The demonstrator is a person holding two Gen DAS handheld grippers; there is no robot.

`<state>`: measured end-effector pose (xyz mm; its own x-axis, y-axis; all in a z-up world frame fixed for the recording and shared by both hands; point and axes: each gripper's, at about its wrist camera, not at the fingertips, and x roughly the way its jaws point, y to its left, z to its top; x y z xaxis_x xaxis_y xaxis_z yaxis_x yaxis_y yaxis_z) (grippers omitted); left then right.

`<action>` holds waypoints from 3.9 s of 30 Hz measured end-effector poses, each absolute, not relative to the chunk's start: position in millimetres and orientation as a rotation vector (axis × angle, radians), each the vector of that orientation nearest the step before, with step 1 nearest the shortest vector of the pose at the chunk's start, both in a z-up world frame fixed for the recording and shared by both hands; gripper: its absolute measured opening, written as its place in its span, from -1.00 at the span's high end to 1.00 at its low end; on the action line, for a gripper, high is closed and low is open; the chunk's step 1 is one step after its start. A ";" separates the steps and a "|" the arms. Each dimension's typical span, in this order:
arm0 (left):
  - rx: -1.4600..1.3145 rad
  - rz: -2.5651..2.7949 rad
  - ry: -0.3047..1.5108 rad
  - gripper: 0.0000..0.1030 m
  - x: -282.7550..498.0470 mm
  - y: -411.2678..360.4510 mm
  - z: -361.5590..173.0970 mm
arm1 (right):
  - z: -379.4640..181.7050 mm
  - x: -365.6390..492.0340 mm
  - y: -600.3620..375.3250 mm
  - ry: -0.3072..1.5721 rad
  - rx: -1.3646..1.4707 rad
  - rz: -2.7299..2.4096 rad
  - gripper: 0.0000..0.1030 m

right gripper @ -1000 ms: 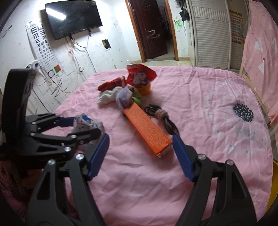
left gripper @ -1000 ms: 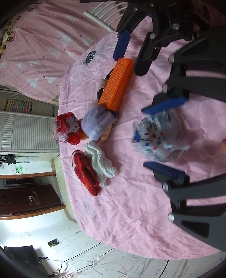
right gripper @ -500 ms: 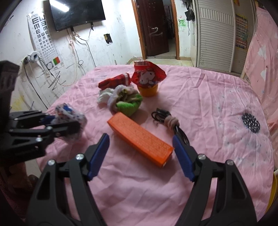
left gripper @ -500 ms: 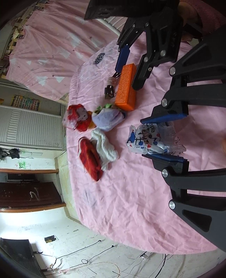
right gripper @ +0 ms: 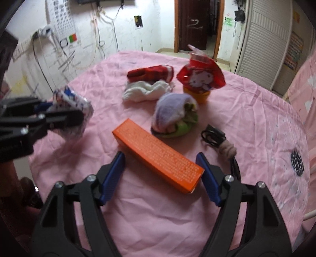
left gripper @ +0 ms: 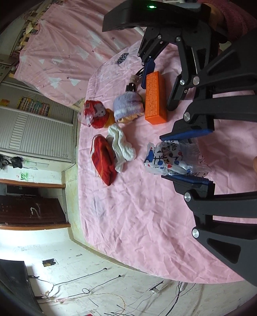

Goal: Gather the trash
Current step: 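Grasp the plastic wrapper with the left tool while the right tool grasps the orange box, then carry the wrapper and orange box to the yellow bin and release them, then move both tools back over the bed toward the red sock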

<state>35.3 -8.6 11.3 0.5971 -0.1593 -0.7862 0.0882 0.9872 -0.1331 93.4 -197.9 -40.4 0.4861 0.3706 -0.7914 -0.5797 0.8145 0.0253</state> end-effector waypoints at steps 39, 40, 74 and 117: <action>0.098 -0.213 0.815 0.52 26.1 -124.5 65.5 | 8.4 52.3 -375.8 0.665 0.087 0.423 0.49; 0.105 -0.222 0.814 0.52 26.4 -130.9 66.7 | 9.3 49.8 -385.2 0.658 0.098 0.408 0.49; 0.179 -0.577 0.855 0.52 31.1 -325.5 66.4 | -18.1 22.0 -563.6 0.635 0.291 0.009 0.49; 0.057 -0.595 0.880 0.15 67.0 -313.4 79.5 | -6.2 43.3 -524.8 0.627 0.287 0.072 -0.13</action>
<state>67.0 -313.4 79.5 0.4867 -0.4664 -0.7386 0.5118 0.8375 -0.1916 43.3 -524.8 -6.2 0.8087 0.1531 -0.5680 0.0197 0.9579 0.2863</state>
